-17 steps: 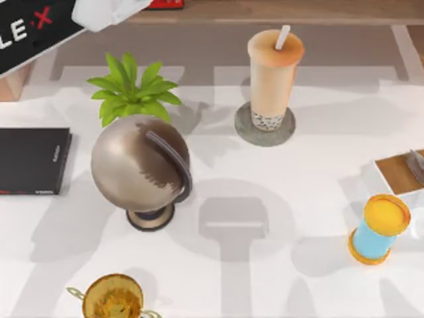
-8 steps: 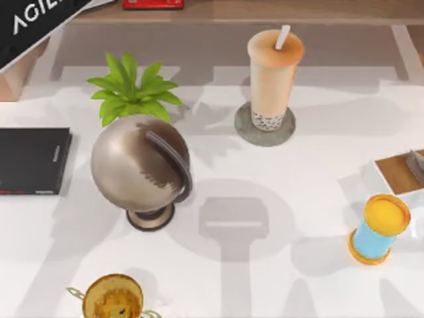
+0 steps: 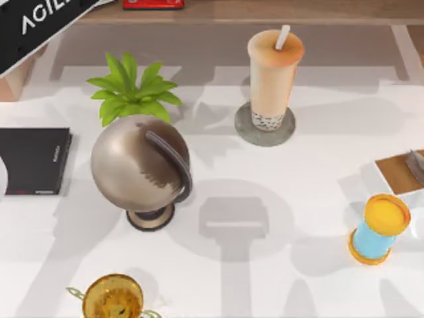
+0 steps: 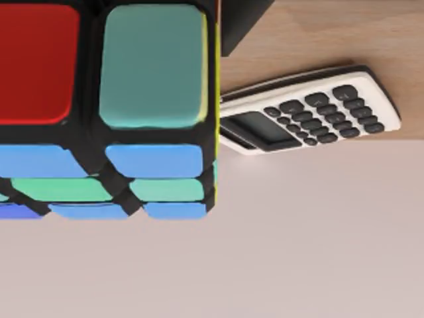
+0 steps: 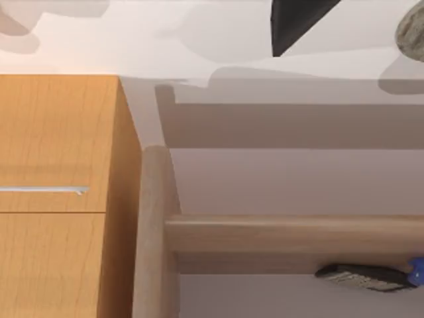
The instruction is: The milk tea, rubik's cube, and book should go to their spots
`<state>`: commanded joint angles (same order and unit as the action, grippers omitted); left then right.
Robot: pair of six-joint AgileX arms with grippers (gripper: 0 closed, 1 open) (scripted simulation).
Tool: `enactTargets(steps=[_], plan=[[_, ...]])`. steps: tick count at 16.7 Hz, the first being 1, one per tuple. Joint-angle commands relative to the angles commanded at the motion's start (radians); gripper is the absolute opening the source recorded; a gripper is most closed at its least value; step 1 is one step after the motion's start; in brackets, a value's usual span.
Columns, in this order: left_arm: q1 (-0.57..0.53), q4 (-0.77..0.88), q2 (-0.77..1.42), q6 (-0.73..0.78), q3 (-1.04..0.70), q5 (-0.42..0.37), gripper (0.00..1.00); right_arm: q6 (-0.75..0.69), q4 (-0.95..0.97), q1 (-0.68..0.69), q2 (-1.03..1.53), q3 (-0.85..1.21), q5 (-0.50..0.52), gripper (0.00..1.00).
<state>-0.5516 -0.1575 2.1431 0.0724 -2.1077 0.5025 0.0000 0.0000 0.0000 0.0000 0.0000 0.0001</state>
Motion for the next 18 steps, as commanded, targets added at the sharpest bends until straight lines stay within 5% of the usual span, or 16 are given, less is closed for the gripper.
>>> enactTargets(steps=[11, 18], plan=[[0.000, 0.000, 0.000, 0.000, 0.000, 0.000, 0.98, 0.000, 0.000, 0.000, 0.000, 0.000, 0.000, 1.00], [0.000, 0.000, 0.000, 0.000, 0.000, 0.000, 1.00, 0.000, 0.000, 0.000, 0.000, 0.000, 0.000, 1.00]])
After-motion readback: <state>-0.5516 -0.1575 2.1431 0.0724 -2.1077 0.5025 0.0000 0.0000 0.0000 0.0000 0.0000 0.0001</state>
